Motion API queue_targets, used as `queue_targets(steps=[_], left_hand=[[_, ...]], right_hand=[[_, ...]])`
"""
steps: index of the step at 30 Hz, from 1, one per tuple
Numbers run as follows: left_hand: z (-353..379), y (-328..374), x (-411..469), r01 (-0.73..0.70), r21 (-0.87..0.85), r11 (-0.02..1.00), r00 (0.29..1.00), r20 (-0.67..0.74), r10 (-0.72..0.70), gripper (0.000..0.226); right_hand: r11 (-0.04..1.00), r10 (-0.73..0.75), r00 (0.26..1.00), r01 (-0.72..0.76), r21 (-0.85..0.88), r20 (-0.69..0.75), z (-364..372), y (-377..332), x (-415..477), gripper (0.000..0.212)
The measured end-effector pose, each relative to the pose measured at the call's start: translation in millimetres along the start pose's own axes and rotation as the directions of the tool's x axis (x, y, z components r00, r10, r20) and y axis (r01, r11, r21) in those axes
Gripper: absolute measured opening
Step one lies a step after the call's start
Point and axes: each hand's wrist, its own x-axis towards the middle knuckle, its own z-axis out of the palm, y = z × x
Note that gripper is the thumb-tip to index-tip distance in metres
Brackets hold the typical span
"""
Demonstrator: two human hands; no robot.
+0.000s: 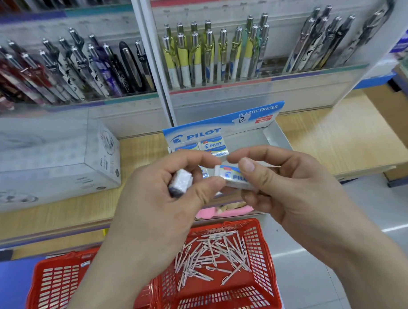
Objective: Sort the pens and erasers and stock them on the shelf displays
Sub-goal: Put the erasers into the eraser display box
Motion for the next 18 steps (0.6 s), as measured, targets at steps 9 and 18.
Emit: queue_targets(steps=[9,18], left_hand=[[1,-17,-3,0.078,0.139,0.987,0.972,-0.231,-0.044,0.025],[1,-48,11,0.172,0.21,0.962,0.963,-0.243,-0.119,0.028]], right_hand=[[0.792,-0.158,0.984,0.079,-0.605,-0.078,-4,-18,16,0.011],[0.514,-0.225,0.952,-0.065,-0.855,-0.208,-1,5,57,0.008]])
